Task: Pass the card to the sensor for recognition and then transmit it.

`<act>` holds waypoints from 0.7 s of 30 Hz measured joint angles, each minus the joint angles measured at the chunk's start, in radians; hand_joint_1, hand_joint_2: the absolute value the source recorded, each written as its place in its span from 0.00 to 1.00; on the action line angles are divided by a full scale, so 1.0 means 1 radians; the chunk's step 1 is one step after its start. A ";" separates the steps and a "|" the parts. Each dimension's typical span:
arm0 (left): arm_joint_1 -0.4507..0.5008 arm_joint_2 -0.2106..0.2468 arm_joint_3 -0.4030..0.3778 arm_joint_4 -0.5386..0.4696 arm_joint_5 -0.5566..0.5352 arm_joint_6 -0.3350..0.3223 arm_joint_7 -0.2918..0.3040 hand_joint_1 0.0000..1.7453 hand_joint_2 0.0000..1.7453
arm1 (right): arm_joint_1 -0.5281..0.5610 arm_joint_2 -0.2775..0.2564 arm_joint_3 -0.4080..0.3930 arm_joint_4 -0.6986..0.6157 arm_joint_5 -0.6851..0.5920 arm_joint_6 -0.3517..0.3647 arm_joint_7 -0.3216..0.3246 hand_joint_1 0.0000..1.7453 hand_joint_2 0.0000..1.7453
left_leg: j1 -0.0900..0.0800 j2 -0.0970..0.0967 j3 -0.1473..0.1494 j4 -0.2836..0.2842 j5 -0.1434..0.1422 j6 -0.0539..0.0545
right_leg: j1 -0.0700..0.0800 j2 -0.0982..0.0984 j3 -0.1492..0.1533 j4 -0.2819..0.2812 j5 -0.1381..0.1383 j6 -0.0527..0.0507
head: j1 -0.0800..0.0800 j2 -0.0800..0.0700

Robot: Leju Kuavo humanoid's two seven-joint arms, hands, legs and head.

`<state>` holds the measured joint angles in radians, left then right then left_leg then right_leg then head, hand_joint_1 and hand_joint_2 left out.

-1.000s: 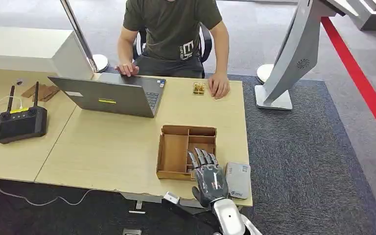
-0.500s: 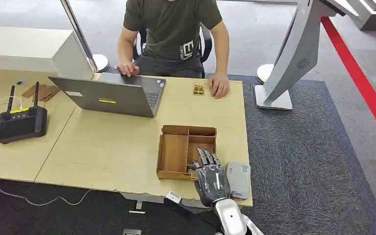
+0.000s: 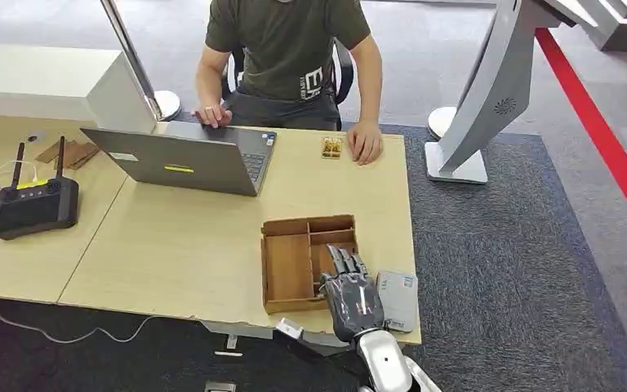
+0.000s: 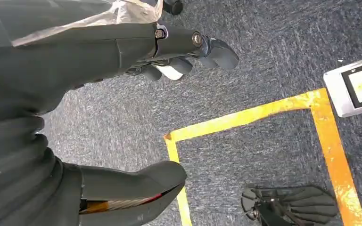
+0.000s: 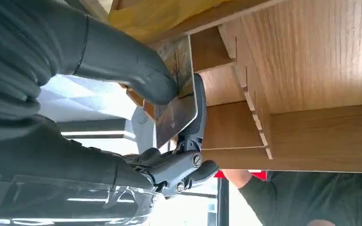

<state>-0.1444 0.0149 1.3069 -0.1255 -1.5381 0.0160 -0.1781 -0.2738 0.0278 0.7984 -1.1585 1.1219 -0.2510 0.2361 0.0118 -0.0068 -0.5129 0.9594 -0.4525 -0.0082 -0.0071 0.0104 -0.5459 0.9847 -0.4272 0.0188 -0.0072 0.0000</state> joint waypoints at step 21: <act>0.000 0.000 0.000 0.000 -0.009 -0.001 -0.003 0.00 1.00 | -0.054 0.020 -0.008 -0.034 0.005 -0.022 -0.006 1.00 1.00 | 0.000 0.000 0.000 0.000 0.000 0.000 | 0.000 0.000 0.000 0.000 0.000 0.000 | 0.000 0.000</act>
<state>-0.1442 0.0149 1.3069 -0.1255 -1.5469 0.0149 -0.1812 -0.3278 0.0477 0.7908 -1.1929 1.1265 -0.2728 0.2300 0.0118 -0.0069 -0.5128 0.9594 -0.4522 -0.0084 -0.0071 0.0104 -0.5459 0.9848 -0.4270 0.0186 -0.0072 0.0000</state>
